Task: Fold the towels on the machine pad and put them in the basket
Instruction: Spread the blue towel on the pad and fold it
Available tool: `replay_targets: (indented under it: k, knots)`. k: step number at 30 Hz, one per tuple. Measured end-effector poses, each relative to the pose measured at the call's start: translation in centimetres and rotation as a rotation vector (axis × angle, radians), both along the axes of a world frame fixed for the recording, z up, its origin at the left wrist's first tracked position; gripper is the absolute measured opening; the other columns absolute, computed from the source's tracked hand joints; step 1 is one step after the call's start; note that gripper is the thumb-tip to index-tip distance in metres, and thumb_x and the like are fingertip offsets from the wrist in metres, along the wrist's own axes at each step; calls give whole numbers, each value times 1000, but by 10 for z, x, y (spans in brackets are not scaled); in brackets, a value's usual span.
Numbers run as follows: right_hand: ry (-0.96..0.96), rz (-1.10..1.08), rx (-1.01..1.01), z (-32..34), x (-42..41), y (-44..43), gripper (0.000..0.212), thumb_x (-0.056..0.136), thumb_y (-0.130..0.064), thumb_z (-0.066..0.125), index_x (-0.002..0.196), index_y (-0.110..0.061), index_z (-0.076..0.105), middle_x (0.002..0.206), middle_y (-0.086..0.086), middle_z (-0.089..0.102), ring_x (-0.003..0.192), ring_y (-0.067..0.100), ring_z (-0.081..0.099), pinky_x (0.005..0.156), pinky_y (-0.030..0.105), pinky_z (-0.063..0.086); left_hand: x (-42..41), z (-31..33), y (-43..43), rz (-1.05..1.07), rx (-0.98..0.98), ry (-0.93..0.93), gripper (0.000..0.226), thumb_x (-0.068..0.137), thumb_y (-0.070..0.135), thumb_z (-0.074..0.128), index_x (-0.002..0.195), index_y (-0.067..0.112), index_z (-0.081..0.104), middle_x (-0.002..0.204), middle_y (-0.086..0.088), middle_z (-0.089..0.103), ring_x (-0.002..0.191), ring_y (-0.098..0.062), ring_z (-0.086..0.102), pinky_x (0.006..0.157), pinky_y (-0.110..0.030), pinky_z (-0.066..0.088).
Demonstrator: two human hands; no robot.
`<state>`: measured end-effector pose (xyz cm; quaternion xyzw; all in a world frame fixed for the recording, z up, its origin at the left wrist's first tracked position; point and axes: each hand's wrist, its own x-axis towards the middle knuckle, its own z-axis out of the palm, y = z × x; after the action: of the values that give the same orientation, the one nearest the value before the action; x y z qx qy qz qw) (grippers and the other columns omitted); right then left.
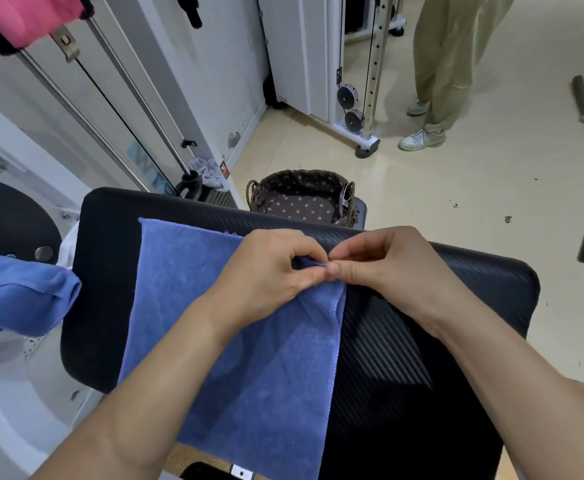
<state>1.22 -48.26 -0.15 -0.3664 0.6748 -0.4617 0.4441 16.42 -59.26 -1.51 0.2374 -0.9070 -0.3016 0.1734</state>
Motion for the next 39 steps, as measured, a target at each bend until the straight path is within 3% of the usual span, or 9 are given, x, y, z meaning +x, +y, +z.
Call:
replay_targets:
  k: [4, 8, 12, 15, 22, 25, 30, 35, 39]
  knots:
    - [482, 26, 57, -6, 2, -5, 12, 79, -13, 74, 72, -23, 73, 70, -11, 70, 69, 2, 64, 69, 18, 51, 16, 5, -19, 15, -105, -233, 25, 71, 52, 73, 79, 29, 69, 71, 19, 61, 69, -1, 55, 64, -24, 45]
    - [788, 42, 52, -8, 14, -7, 16, 83, -11, 59, 77, -22, 68, 74, -9, 67, 74, 15, 60, 69, 31, 50, 56, 21, -62, 157, -123, -538, 17, 74, 49, 73, 81, 33, 68, 73, 16, 65, 75, -4, 58, 66, -28, 46]
    - [993, 74, 81, -9, 21, -4, 16, 80, -7, 52, 76, -19, 62, 76, -2, 63, 73, 25, 56, 64, 36, 48, 97, 23, -95, 315, -68, -496, 8, 79, 40, 74, 79, 40, 66, 82, 20, 66, 83, -2, 59, 74, -29, 47]
    - [1023, 79, 54, -14, 24, -3, 20, 80, -3, 54, 85, -17, 68, 83, 1, 59, 77, 27, 55, 62, 37, 49, 118, 17, -112, 437, -9, -405, 7, 85, 29, 72, 81, 33, 69, 86, 14, 68, 83, -6, 60, 76, -29, 48]
    - [1063, 87, 129, -10, 27, -9, 26, 79, -1, 51, 94, -15, 67, 89, 4, 58, 82, 28, 54, 64, 37, 49, 134, -1, -126, 619, -11, -203, 14, 77, 20, 79, 83, 27, 69, 80, 5, 62, 65, -8, 49, 63, -12, 40]
    - [1049, 92, 139, -6, 26, -11, 27, 80, -3, 50, 97, -16, 68, 92, 3, 61, 84, 28, 56, 69, 37, 48, 135, -2, -126, 619, -46, -201, 15, 75, 17, 81, 76, 23, 67, 84, 6, 57, 76, -11, 52, 74, -24, 43]
    - [998, 77, 122, -4, 24, -12, 29, 85, -6, 49, 103, -17, 69, 96, 4, 62, 89, 28, 58, 75, 39, 48, 130, 6, -132, 563, -21, -310, 20, 75, 14, 81, 80, 22, 63, 76, 4, 62, 72, -13, 56, 65, -21, 42]
    - [1090, -21, -24, -14, 20, -16, 24, 78, 4, 56, 94, -10, 68, 86, 8, 59, 77, 31, 54, 60, 40, 49, 124, 9, -143, 629, 14, -131, 9, 84, 10, 72, 89, 17, 73, 78, 6, 65, 68, 3, 56, 64, -2, 40]
    - [1205, -127, -93, -28, 21, -23, 31, 69, 11, 60, 94, -5, 65, 88, 10, 58, 78, 32, 49, 48, 33, 44, 116, -9, -147, 658, -120, -83, 19, 90, 10, 62, 103, 20, 73, 91, 1, 58, 87, -17, 55, 83, -23, 42]
